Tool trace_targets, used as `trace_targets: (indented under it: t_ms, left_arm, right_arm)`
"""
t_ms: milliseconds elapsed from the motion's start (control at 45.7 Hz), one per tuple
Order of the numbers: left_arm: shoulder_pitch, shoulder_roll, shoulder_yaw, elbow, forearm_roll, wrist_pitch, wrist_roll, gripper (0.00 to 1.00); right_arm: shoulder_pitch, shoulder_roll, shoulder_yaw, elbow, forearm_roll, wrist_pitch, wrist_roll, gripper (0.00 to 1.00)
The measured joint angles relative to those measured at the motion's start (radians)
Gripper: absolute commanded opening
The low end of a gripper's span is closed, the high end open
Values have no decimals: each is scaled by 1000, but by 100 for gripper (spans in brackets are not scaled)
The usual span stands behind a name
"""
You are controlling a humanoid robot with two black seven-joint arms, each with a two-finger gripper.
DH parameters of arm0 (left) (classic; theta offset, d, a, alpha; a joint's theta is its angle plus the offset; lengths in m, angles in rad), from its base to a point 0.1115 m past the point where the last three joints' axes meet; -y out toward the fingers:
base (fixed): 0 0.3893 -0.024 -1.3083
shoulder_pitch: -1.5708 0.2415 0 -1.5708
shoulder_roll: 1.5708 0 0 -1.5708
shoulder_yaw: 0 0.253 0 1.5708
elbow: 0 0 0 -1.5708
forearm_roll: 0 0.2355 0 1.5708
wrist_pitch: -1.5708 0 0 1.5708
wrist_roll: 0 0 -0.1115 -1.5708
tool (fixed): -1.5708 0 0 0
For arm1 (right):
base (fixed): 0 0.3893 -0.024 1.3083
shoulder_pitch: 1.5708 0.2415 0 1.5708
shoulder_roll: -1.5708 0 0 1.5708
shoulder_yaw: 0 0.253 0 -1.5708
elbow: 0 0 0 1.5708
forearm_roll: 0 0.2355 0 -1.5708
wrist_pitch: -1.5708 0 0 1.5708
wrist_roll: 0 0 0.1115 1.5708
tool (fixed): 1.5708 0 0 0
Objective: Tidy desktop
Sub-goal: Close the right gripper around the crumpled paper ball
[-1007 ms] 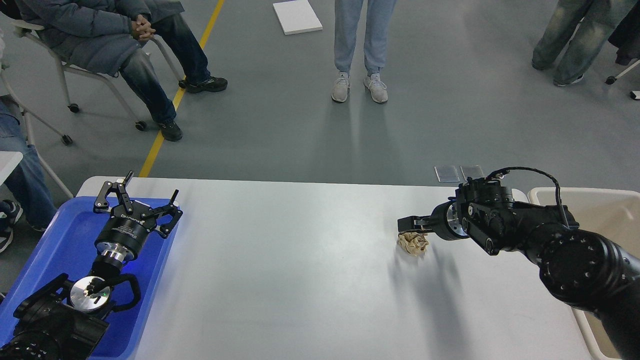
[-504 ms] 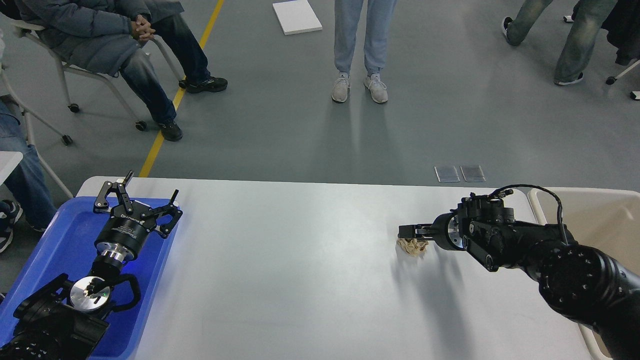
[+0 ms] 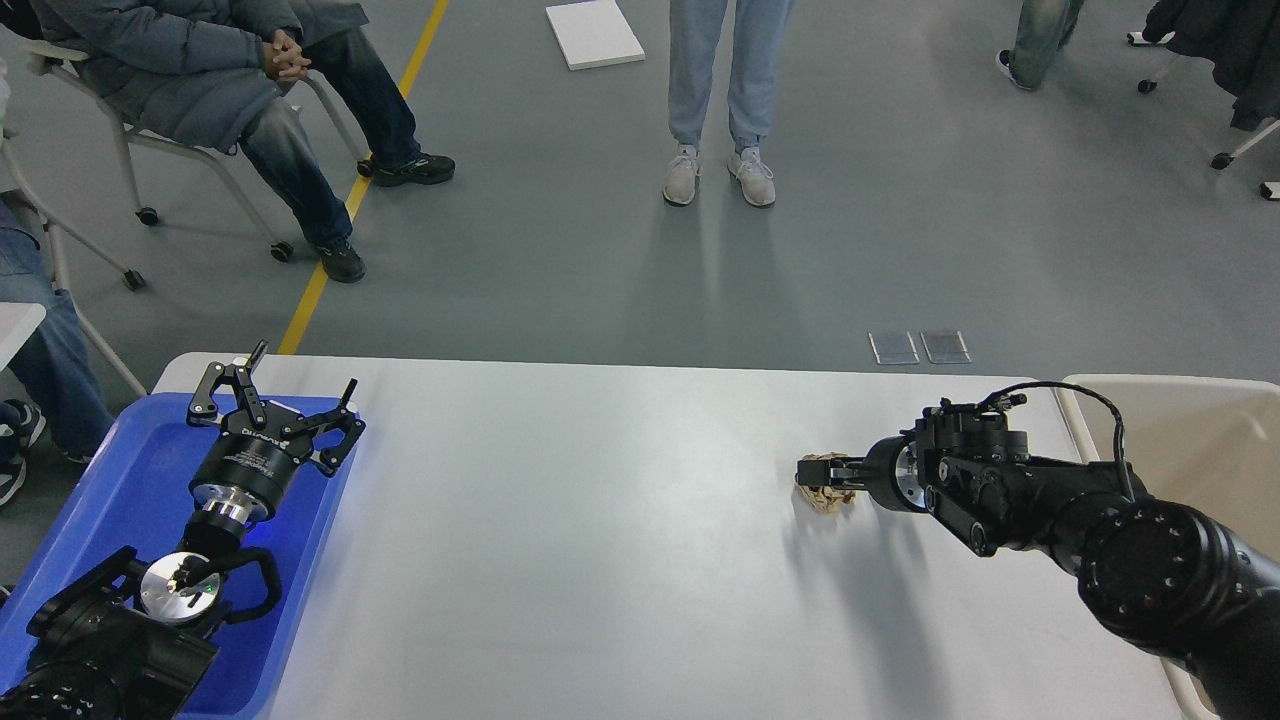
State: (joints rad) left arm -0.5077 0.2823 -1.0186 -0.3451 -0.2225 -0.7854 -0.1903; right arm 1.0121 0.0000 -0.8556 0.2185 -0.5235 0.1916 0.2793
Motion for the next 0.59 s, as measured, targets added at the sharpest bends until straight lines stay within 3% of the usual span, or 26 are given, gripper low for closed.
trace_targets:
  t_ms: [88,131,328,591]
  left_arm:
    - [0,0,0,0,0,0,0,100]
    - [0,0,0,0,0,0,0,100]
    - [0,0,0,0,0,0,0,100]
    - [0,0,0,0,0,0,0,100]
  right_arm:
    - [-2,0,-1,2,-3,-3,4,71]
    - [-2,0,-3,2,-6,-4,11,52]
    - [-3,0,-13,4,-43,-6,63,0]
    - [4,0,-22,5,-123,-9,110,0]
